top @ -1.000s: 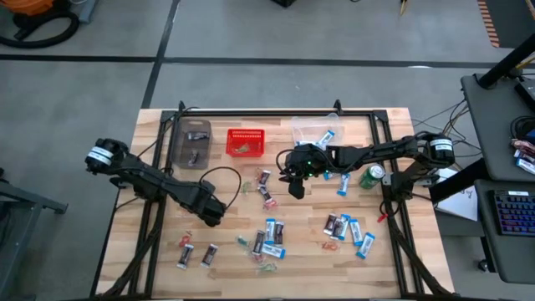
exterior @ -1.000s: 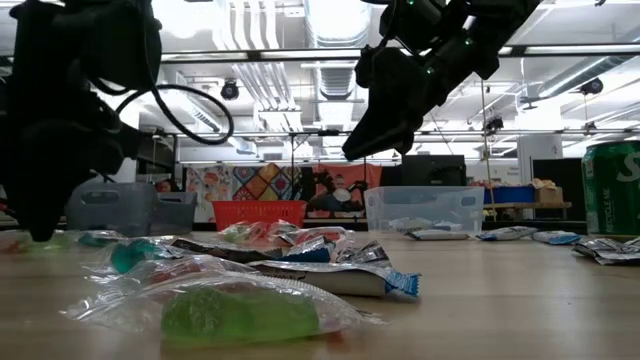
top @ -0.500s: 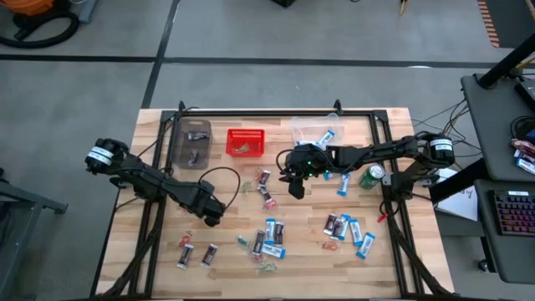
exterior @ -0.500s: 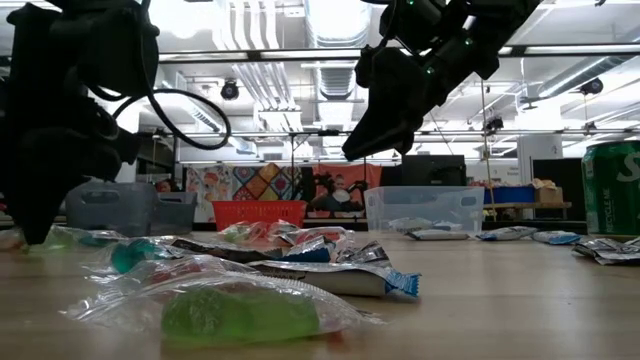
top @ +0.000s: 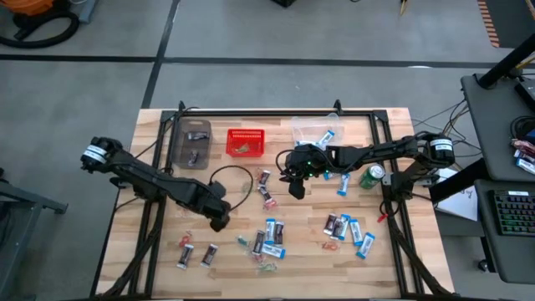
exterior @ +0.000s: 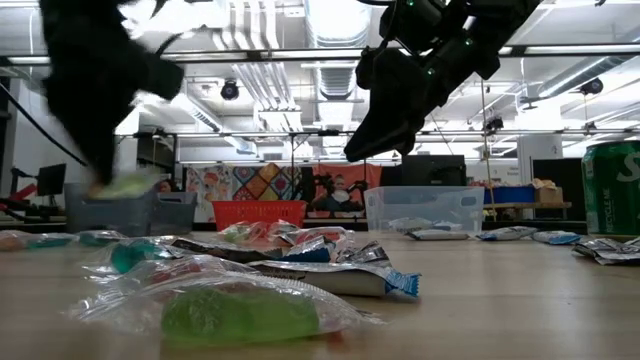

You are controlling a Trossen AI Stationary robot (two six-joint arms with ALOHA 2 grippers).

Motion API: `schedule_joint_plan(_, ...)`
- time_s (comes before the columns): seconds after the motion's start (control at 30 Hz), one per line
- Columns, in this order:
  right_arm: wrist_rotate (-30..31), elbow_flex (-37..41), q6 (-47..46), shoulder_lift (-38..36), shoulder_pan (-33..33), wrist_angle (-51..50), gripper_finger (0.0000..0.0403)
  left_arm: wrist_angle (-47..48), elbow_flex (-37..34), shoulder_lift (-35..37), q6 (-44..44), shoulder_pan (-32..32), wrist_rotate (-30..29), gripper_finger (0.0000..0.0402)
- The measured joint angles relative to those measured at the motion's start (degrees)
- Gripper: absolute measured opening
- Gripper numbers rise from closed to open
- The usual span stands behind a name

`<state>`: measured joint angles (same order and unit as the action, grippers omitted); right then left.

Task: Sort candy
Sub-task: Put the green gummy into the red bin

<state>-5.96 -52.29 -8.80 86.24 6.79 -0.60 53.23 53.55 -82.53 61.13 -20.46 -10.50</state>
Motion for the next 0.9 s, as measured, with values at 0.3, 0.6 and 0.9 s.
schedule_joint_plan(0.3,-0.5,0.0,-0.1,0.0,-0.3,-1.2,0.0097,-13.8,2.3,1.8,-17.6,2.8,-14.4,0.0001)
schedule_joint_plan(0.6,-0.5,0.0,-0.2,0.0,-0.3,-2.2,0.0089,-18.3,2.3,1.8,-30.0,9.6,-16.2,0.0)
schedule_joint_plan(0.9,-0.5,0.0,-0.2,0.0,-1.2,-2.2,0.0097,-21.4,2.0,1.8,-40.8,20.1,-16.2,0.0)
